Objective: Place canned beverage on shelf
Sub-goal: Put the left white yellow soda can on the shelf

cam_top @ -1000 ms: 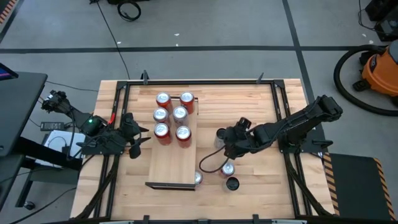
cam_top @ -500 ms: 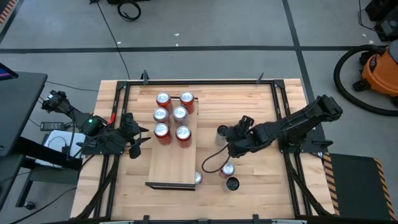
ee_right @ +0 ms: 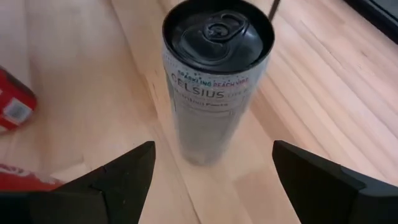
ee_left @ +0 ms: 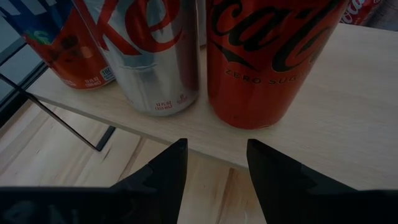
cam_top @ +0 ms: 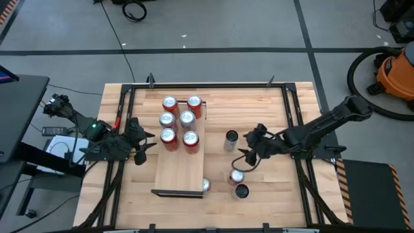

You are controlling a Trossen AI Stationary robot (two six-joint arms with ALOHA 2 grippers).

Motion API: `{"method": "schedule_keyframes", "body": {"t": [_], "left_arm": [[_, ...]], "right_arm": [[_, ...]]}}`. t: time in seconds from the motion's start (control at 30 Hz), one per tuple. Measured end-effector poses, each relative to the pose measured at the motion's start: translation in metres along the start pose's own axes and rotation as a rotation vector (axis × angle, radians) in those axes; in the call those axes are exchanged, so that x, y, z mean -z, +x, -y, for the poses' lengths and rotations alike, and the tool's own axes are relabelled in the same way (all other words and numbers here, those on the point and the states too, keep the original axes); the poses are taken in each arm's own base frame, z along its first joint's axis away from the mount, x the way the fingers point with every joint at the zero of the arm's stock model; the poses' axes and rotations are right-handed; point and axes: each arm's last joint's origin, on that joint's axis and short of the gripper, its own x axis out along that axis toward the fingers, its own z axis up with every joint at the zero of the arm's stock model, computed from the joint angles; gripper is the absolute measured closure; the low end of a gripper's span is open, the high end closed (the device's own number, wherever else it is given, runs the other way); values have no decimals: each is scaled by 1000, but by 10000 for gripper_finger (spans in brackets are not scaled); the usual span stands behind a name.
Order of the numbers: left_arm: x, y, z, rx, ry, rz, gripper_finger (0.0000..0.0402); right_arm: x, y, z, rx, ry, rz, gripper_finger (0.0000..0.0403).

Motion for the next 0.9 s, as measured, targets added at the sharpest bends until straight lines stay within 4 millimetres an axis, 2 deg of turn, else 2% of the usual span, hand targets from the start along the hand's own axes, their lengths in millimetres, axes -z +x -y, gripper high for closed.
{"method": "schedule_keyframes", "body": {"t": [0.13, 0.37, 0.5, 0.77, 0.9], "left_arm": [[0, 0, 0, 0, 0, 1, 224], [0, 0, 0, 0, -3, 1, 224], [0, 0, 0, 0, -2, 1, 224], [0, 0, 0, 0, -1, 0, 224], [0, 0, 0, 0, -1, 0, 224]], "right_arm": [[15, 13, 10, -31, -3, 101, 59], [19, 27, 25, -19, 32, 164, 7], [19, 34, 23, -53, 27, 153, 10], [25, 64, 12, -66, -15, 166, 4], [26, 77, 13, -49, -14, 183, 4]]}}
